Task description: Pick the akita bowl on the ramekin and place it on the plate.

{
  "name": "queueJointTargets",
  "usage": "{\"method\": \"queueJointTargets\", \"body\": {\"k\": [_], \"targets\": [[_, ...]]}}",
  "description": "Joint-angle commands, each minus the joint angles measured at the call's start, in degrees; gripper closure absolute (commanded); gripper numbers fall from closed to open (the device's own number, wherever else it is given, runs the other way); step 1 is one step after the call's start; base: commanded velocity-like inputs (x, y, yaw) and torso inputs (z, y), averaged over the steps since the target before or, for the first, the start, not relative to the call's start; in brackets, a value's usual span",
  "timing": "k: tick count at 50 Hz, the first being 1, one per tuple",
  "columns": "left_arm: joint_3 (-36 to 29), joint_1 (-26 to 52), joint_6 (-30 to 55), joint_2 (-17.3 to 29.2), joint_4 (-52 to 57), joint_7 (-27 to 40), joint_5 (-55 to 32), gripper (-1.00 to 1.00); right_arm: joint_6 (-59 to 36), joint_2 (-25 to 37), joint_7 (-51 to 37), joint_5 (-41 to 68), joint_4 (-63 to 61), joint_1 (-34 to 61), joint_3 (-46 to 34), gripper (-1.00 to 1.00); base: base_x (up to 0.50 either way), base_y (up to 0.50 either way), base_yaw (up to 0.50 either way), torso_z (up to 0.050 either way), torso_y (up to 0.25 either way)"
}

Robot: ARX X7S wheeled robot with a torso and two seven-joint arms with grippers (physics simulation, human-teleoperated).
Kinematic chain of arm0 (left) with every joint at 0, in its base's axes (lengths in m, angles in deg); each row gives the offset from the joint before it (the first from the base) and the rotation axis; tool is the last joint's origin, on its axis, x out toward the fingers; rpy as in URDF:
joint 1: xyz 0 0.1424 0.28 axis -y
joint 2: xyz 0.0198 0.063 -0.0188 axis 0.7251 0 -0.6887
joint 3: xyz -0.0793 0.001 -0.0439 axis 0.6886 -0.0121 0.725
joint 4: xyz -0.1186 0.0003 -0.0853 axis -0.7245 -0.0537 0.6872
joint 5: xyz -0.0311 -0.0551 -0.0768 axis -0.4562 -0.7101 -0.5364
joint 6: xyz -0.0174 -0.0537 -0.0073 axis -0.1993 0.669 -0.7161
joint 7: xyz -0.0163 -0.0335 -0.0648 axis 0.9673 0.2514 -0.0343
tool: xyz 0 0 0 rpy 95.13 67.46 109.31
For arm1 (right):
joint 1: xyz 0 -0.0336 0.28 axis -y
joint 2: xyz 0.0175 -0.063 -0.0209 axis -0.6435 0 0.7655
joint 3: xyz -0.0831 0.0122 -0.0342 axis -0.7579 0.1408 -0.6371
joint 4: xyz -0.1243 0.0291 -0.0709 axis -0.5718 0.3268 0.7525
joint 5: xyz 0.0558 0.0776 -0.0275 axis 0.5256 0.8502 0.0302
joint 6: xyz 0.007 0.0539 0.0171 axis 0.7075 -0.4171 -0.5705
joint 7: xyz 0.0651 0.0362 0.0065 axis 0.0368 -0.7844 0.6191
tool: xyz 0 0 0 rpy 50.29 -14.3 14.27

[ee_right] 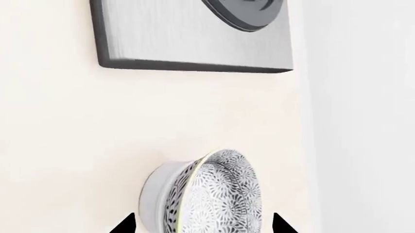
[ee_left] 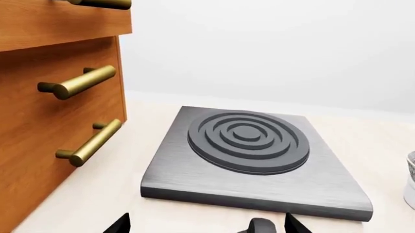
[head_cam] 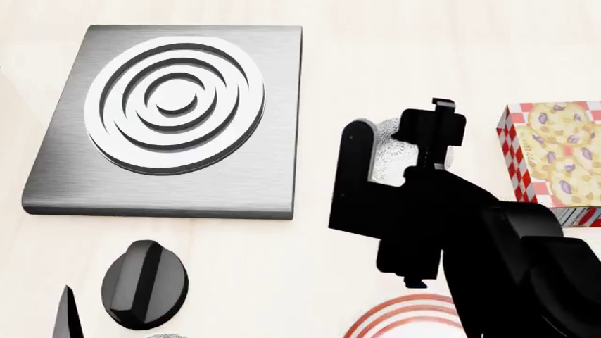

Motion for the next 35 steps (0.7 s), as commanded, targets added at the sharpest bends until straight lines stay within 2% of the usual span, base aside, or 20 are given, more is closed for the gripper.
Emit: {"method": "queueJointTargets", "body": {"k": [1,35], "targets": [[-0.07,0.14,-0.09,0.25,-0.22,0.33,-0.34,-1.0,2.11,-2.13,-1.39,1.15,3.52,-1.04,0.66,-1.0,0.0,0.0,0.0,0.0,0.0],[-0.78,0.27,-0.21,0.88,-0.5,1.1,-0.45,-1.0,1.02,-2.78,-1.87,0.87,7.44,-2.01,0.09,-1.0,0.0,0.0,0.0,0.0,0.0]]}}
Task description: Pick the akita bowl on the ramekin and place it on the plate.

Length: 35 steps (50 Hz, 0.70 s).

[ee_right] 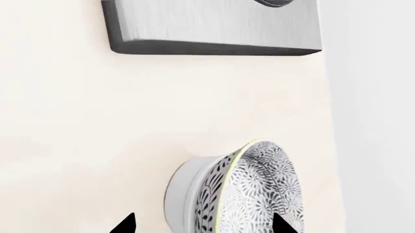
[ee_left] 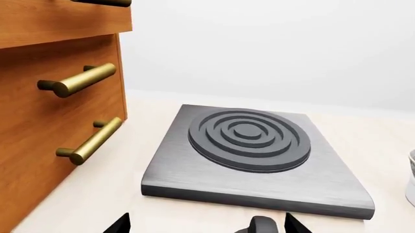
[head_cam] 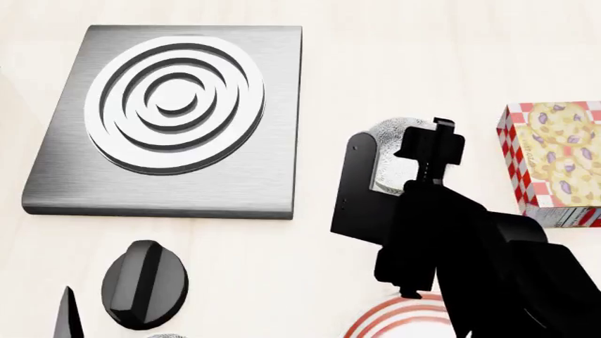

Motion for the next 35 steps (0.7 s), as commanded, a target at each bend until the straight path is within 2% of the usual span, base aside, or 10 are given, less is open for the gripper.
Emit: {"method": "queueJointTargets", "body": {"k": [1,7,8,35], "targets": [[-0.23,-0.01,-0.09,0.19,-0.06,0.24,-0.03,-1.0,-1.13,0.52,-0.43,-0.57,-0.36,0.04,0.0,-1.0,0.0,0.0,0.0,0.0,0.0],[-0.38,0.06,-0.13,0.27,-0.25,0.34,-0.06,-1.0,-0.67,0.35,-0.75,-0.95,0.33,0.15,-0.15,-1.0,0.0,0.0,0.0,0.0,0.0],[-0.42,0.07,-0.14,0.28,-0.28,0.35,-0.05,-1.0,-0.84,0.46,-0.52,-0.68,-0.09,0.11,-0.02,1.0,0.0,0.0,0.0,0.0,0.0],[-0.56,0.58,-0.24,0.52,-1.16,1.12,-0.4,-1.0,-1.19,2.56,0.5,-2.75,-3.4,1.16,-1.26,1.0,0.0,0.0,0.0,0.0,0.0]]}}
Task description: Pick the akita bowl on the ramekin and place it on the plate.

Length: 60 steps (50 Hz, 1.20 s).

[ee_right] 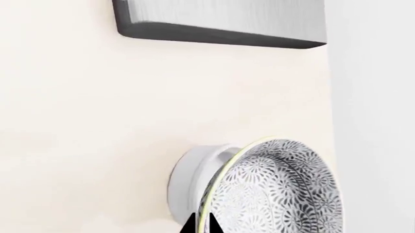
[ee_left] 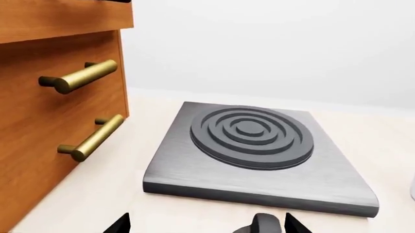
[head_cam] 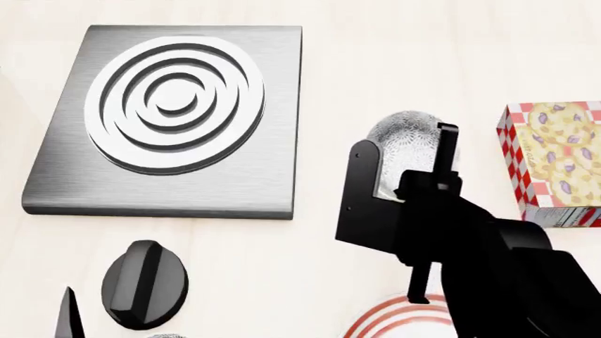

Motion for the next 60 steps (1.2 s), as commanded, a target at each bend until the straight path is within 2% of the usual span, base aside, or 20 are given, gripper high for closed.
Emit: {"method": "queueJointTargets", "body": {"k": [1,11,22,28,31,39,48,60], "targets": [[-0.1,0.22,0.0,0.09,-0.33,0.33,-0.12,-1.0,-0.7,2.02,1.38,-1.76,-3.09,2.14,-0.13,1.0,0.0,0.0,0.0,0.0,0.0],[-0.36,0.2,-0.31,0.19,-0.08,0.12,-0.88,-1.0,-3.54,5.09,5.59,-2.87,-7.77,7.34,0.54,1.0,0.0,0.0,0.0,0.0,0.0],[-0.54,0.24,-0.13,0.42,0.15,0.45,-0.92,-1.0,-2.75,4.99,10.06,-4.42,-6.33,12.95,-0.25,1.0,0.0,0.0,0.0,0.0,0.0],[-0.35,0.14,0.0,0.64,0.63,0.74,-1.16,-1.0,-7.91,8.23,14.91,-4.55,-14.8,14.38,-0.79,1.0,0.0,0.0,0.0,0.0,0.0],[-0.34,-0.01,0.02,0.76,0.93,0.86,-1.17,-1.0,-12.77,12.68,20.21,-6.35,-24.35,15.84,-2.73,1.0,0.0,0.0,0.0,0.0,0.0],[-1.01,-0.03,-0.01,0.81,0.96,1.02,-0.68,-1.0,-18.88,19.47,22.07,-3.82,-39.58,13.56,-0.59,1.0,0.0,0.0,0.0,0.0,0.0],[-1.13,0.27,-0.03,0.86,0.41,1.17,-0.75,-1.0,-22.29,23.34,20.52,-0.71,-47.79,8.61,0.31,1.0,0.0,0.0,0.0,0.0,0.0],[-1.44,0.16,-0.3,1.01,0.3,1.4,-0.61,-1.0,-22.37,29.09,14.42,-1.99,-57.93,-0.79,-3.99,1.0,0.0,0.0,0.0,0.0,0.001]]}}
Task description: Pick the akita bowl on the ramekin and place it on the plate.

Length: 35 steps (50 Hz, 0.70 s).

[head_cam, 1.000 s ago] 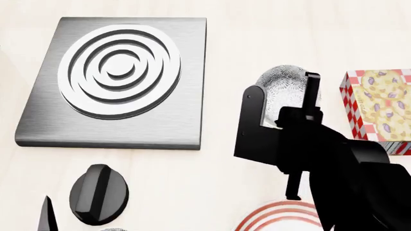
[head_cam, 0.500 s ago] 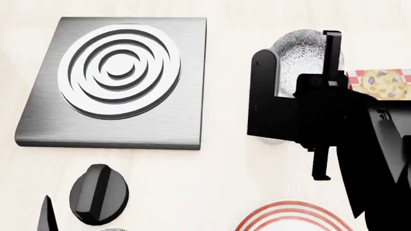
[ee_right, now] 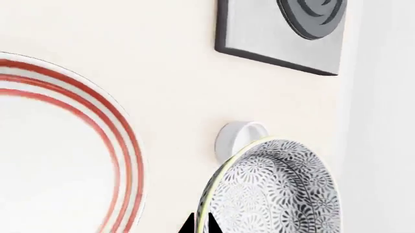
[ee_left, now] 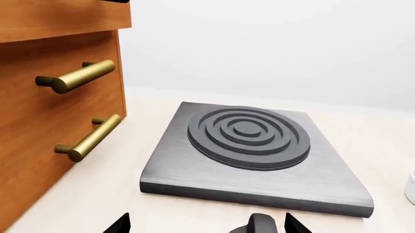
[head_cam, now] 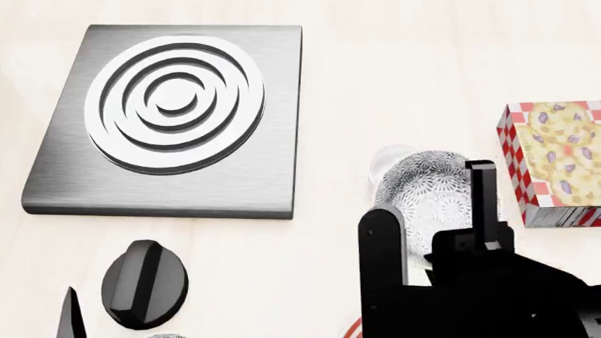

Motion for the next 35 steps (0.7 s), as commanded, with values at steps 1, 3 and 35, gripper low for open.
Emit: {"method": "queueJointTargets", "body": {"k": [1,3,35], "targets": [[-0.32,0.07,-0.11,0.11,-0.25,0.2,0.07,-1.0,-1.13,5.25,-4.0,-1.06,-9.62,-6.64,-2.22,1.0,0.0,0.0,0.0,0.0,0.0],[-0.32,0.08,-0.02,0.17,-0.16,0.29,0.03,-1.0,-1.32,5.72,-4.22,-1.93,-10.37,-7.41,-3.27,1.0,0.0,0.0,0.0,0.0,0.0],[-0.7,0.35,0.01,0.62,-0.53,0.96,-0.16,-1.0,-2.54,9.19,-11.65,0.14,-15.06,-18.32,-7.42,1.0,0.0,0.0,0.0,0.0,0.0]]}}
